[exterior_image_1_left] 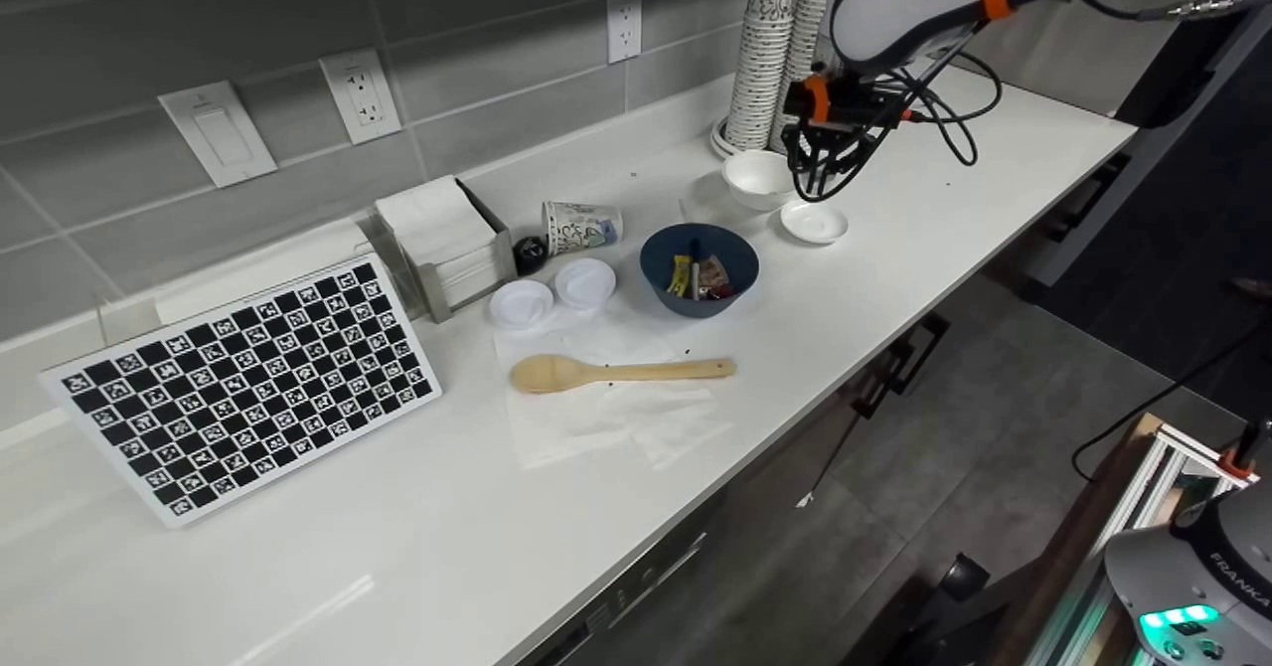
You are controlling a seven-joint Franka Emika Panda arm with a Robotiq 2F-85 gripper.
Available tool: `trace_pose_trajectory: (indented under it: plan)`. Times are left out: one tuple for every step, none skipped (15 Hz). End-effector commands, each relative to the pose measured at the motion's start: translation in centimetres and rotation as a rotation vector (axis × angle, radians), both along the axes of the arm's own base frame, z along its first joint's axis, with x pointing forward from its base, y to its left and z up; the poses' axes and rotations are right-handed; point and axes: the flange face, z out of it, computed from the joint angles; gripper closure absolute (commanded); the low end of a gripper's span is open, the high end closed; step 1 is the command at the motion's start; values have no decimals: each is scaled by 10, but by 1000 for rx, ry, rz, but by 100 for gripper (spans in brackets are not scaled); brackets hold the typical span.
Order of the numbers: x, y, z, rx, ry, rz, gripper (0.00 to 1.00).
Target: Put the sachet in the bowl and put the white item on the white object
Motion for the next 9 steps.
trace_pose_trajectory:
  plan:
    - [-27,-16,-11,-73,-57,-68,97]
    - [-30,-20,-16,-92,-66,-75,97]
    - [-31,-23,-21,-99,-77,-84,97]
    - [-32,-25,-27,-103,-98,-87,97]
    - [-32,-25,-31,-103,-123,-85,97]
    - [-31,-26,-37,-103,-141,-85,97]
    - [-31,-27,-41,-95,-159,-83,97]
    - [-30,-27,-45,-96,-170,-79,97]
    - [-31,-28,-49,-91,-176,-80,97]
